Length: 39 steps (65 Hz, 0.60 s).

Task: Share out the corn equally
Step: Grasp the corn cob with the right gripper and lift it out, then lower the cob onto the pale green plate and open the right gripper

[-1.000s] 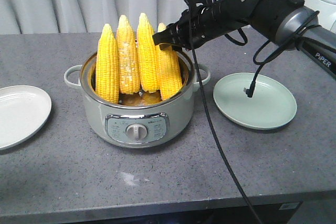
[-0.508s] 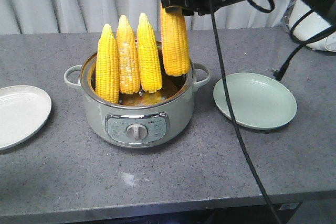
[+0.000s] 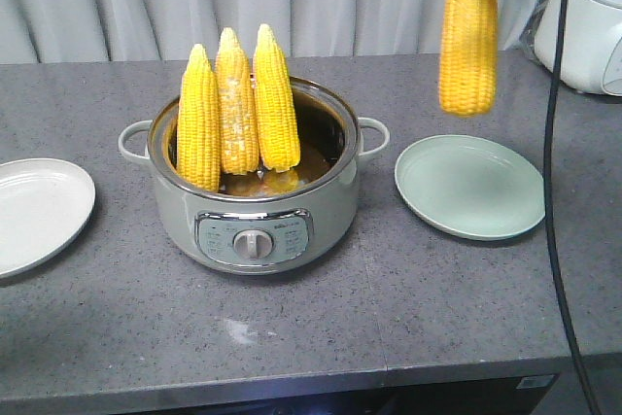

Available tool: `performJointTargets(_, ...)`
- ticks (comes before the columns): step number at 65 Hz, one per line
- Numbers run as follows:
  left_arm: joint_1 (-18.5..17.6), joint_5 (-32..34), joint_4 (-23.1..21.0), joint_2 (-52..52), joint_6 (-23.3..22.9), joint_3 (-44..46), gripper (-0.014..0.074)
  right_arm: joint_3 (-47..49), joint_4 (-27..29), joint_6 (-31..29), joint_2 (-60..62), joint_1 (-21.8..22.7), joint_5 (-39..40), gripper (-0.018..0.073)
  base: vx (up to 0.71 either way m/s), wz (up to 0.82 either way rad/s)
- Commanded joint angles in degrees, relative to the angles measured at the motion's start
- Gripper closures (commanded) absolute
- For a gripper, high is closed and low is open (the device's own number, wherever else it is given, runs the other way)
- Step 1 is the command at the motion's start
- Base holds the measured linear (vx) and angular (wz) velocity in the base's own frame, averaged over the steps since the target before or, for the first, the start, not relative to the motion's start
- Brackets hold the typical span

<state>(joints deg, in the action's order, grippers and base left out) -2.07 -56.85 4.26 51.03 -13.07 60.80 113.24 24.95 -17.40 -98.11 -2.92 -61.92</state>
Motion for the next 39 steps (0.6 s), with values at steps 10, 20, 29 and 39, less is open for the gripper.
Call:
performJointTargets(10, -0.1, 3.0, -0.1, -0.1, -0.5, 1.9, -0.001, 1.7, 1.4, 0.0, -2.4, 7.0, -5.7, 0.0432, 0.0, 0.0)
performJointTargets(20, -0.1, 2.9, -0.1, -0.1, -0.5, 1.9, -0.001, 1.7, 1.1, 0.0, -7.2, 7.9, -9.0, 0.0426, 0.0, 0.0)
performJointTargets(29, -0.1, 2.7, -0.1, -0.1, -0.5, 1.9, -0.001, 1.7, 1.3, 0.0, -11.5, 7.8, -8.9, 0.0425, 0.0, 0.0)
performJointTargets(39, -0.1, 2.5, -0.1, -0.1, -0.5, 1.9, -0.001, 1.7, 1.3, 0.7, -15.5, 7.8, -8.8, 0.0422, 0.0, 0.0)
